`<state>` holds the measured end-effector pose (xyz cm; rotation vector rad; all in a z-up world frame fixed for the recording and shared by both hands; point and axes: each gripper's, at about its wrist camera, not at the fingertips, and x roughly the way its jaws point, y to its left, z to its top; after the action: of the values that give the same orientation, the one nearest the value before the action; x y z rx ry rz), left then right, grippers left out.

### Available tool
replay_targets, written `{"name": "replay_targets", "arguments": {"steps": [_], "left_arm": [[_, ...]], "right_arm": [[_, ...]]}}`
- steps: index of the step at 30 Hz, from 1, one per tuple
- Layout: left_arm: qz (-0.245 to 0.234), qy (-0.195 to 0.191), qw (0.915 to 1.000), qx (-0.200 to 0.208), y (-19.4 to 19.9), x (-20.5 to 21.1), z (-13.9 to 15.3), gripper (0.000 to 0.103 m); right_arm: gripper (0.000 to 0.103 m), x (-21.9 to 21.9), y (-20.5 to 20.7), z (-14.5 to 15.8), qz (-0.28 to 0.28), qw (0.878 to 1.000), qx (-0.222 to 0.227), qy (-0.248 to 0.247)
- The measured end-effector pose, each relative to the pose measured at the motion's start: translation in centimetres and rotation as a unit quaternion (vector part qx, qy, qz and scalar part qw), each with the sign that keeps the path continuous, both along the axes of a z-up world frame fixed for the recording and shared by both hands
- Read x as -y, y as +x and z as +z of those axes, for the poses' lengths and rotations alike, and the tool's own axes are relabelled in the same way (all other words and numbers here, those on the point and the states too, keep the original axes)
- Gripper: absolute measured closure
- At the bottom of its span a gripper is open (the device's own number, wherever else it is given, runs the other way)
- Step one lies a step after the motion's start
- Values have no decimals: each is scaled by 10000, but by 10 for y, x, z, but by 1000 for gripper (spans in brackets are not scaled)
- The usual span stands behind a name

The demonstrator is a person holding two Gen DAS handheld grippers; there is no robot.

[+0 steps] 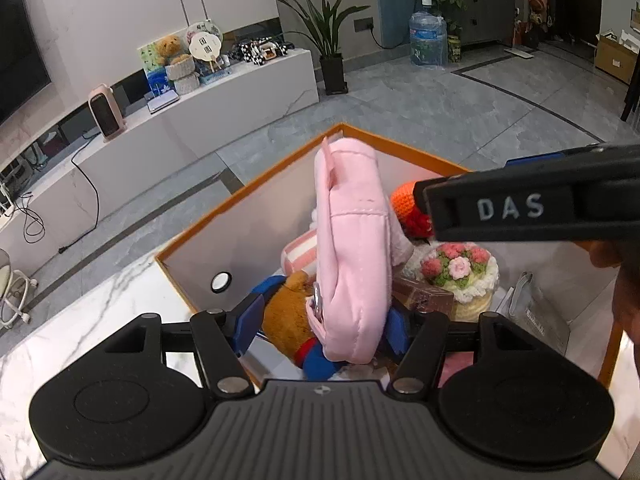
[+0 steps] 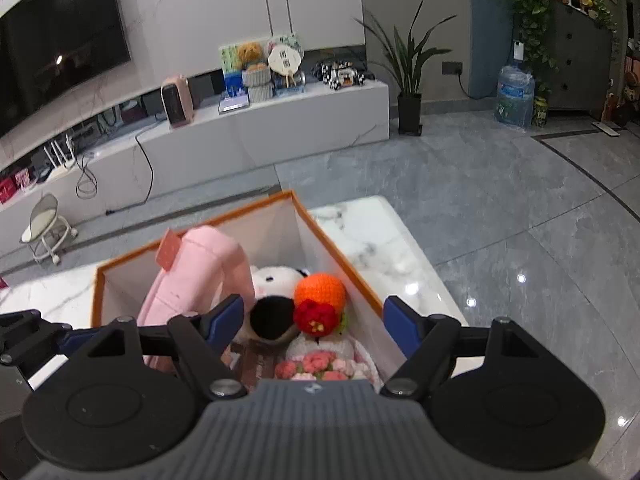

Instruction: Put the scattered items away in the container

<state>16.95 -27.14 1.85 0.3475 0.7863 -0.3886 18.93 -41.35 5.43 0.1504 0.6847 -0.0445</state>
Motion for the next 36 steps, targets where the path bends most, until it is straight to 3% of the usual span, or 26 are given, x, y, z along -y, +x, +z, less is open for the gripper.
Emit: {"name": "replay_targets", "arguments": {"steps": [36], "left_arm": [[150,-669,9965,484,-78,-50,71,23]], "right_arm": [[19,-6,-118,48,-238,9966,789,-64]]}}
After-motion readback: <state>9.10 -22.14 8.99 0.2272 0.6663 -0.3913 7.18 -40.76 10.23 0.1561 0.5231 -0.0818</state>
